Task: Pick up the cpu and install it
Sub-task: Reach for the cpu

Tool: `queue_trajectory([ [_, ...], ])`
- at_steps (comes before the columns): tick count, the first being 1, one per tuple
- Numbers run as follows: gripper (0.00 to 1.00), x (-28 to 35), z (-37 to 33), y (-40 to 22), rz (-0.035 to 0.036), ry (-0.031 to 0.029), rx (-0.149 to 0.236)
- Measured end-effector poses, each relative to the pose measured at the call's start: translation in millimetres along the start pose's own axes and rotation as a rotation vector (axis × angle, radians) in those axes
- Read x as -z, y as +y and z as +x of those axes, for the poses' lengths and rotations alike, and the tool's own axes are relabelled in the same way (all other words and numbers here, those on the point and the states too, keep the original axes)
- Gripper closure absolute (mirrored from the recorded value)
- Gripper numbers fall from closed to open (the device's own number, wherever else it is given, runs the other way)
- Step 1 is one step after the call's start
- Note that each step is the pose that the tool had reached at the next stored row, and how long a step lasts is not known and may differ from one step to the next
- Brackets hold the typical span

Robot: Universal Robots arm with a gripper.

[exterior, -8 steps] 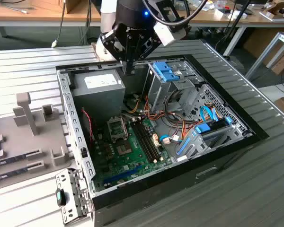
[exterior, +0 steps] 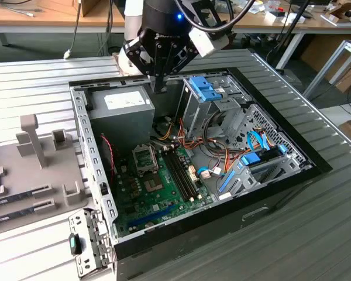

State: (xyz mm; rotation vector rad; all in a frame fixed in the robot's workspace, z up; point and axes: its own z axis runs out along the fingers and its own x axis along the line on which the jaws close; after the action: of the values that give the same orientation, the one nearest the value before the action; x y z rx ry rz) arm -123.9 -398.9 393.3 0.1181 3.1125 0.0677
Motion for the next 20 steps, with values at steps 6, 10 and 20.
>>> queue_trajectory([
  [6,0.89,0.1,3.2,-0.2,0.0,0.0,0.0],
  [10,0.89,0.2,5.1,-0.4,0.0,0.0,0.0],
  [20,0.89,0.3,9.4,-0.7,0.0,0.0,0.0],
])
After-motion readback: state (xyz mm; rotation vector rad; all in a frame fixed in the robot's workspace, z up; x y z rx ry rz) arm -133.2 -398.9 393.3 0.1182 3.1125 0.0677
